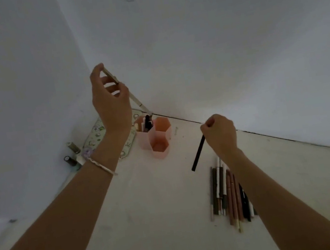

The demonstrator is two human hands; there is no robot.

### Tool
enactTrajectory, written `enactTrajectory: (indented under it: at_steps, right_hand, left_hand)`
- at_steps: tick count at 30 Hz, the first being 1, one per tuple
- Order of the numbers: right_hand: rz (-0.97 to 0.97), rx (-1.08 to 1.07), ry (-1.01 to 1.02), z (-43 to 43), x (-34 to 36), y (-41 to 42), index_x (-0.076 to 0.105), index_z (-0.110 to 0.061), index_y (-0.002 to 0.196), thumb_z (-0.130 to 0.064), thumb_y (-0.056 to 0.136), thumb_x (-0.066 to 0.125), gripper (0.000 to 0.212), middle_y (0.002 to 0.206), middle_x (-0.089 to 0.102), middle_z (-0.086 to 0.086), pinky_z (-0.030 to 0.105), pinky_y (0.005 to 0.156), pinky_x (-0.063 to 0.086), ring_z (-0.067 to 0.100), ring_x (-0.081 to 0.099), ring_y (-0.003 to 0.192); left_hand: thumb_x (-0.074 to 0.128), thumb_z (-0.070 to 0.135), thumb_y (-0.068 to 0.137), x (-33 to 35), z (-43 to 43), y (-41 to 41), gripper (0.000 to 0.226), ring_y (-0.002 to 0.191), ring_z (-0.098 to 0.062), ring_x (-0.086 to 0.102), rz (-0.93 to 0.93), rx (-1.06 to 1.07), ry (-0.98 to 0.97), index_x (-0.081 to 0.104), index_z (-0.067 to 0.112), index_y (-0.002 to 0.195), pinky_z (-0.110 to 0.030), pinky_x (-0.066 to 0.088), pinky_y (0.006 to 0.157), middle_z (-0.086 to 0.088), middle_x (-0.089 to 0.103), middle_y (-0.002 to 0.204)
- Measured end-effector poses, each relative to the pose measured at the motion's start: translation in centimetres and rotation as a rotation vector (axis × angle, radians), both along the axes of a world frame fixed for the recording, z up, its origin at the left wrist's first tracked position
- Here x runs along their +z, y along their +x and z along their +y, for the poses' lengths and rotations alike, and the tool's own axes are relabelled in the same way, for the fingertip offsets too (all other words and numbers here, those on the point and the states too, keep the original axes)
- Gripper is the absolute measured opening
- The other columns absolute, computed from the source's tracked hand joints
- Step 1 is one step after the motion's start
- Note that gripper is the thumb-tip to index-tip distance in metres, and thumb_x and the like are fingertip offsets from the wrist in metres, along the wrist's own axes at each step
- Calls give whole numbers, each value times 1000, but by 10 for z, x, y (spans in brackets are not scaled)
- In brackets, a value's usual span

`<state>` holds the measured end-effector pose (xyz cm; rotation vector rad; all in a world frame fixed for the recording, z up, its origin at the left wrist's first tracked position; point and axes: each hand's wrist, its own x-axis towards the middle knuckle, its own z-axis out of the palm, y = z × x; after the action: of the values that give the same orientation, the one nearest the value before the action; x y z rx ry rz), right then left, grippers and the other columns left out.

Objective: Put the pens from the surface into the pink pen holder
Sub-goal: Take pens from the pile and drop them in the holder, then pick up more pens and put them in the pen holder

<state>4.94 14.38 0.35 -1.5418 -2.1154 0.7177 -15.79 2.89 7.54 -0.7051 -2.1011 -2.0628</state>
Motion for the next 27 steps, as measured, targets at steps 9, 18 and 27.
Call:
enactTrajectory:
  at_steps: [9,18,27]
  right_hand:
    - [369,44,179,-14,56,-40,63,-15,77,-18,78,62,3,70,63,-9,23,63,45,15,59,70]
    - [676,99,403,-37,63,-75,65,-15,86,-14,88,63,2,76,54,-22,7,68,34,6,43,69]
    - [408,415,526,-49,22,-99,71,-6,89,-9,88,66,6,85,71,3,19,74,43,18,54,84]
  left_hand:
    - [59,2,89,-49,-9,-11,40,89,-9,63,174,-121,-282,54,21,124,-14,54,73,0,60,109]
    - [39,21,100,-44,-21,-24,34,115,-20,53,274,-83,-419,55,11,128,-33,42,101,-4,60,122]
    - [41,12,97,-24,-30,-26,30,93,-7,57,118,-65,-259,56,15,123,-26,53,80,1,59,116]
